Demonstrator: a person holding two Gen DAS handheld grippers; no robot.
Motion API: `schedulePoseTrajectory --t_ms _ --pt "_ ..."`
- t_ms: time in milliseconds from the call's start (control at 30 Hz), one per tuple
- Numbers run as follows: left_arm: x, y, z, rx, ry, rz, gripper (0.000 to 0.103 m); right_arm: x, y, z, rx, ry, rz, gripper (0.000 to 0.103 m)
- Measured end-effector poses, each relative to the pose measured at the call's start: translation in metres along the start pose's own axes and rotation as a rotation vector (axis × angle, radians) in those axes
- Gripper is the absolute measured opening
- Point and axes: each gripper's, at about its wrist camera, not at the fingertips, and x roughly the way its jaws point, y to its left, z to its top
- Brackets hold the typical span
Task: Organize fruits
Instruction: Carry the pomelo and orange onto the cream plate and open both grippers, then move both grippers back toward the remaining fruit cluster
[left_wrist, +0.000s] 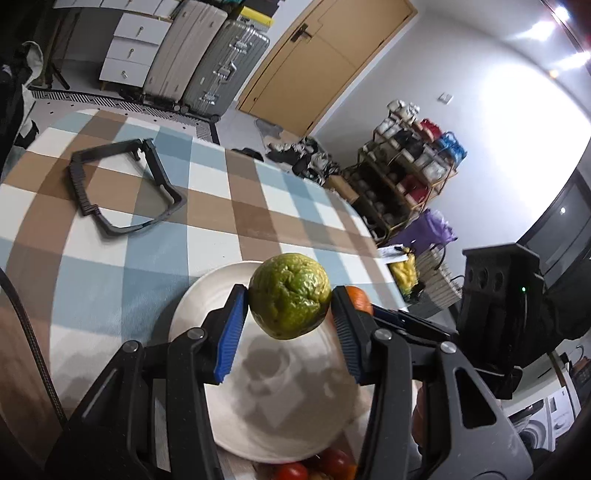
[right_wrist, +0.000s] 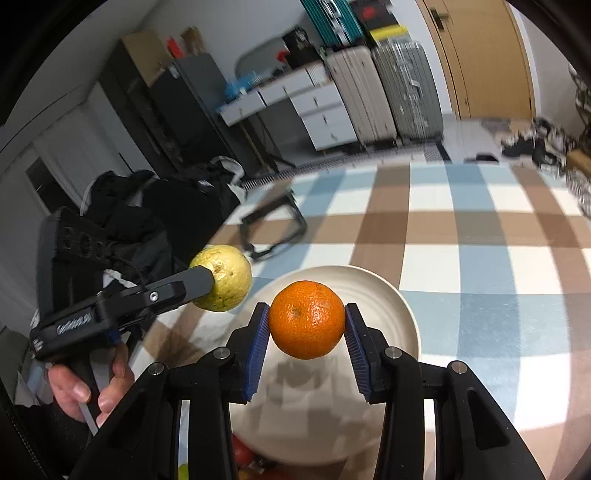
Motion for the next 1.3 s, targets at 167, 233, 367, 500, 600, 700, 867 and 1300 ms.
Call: schedulePoseTrajectory --t_ms 167,233,367,500,600,700,867,1300 --pt "0.034 0.015 -0.001 0.000 0.051 0.008 0.044 0.036 -0.018 0.001 0.017 0.056 -0.032 0.041" --pt "0.045 0.019 -0.001 -0.002 0.066 0.015 0.044 0.045 -0.025 -0.001 0.040 0.065 -0.027 0.041" --pt "0.063 0.027 -0.002 -0.002 0.096 0.013 0.044 0.056 -0.030 -0.003 0.039 0.079 -0.047 0.041" --pt "0.076 0.034 0.000 -0.011 0.105 0.024 0.044 0.064 -0.028 -0.002 0.012 0.083 -0.070 0.041" --pt "0.083 0.035 0.002 -0.016 0.114 0.018 0.044 0.067 -0.024 0.000 -0.017 0.069 -0.095 0.041" --pt "0.086 0.035 0.004 -0.019 0.117 0.020 0.044 0.068 -0.018 0.002 -0.064 0.054 -0.128 0.042" --pt "0.077 0.031 0.006 -0.028 0.108 0.042 0.068 0.058 -0.014 0.002 -0.106 0.011 -0.126 0.054" --pt "-0.003 -0.022 -0.018 0.096 0.001 0.193 0.083 -0.035 0.013 -0.028 -0.102 -0.154 -0.185 0.099"
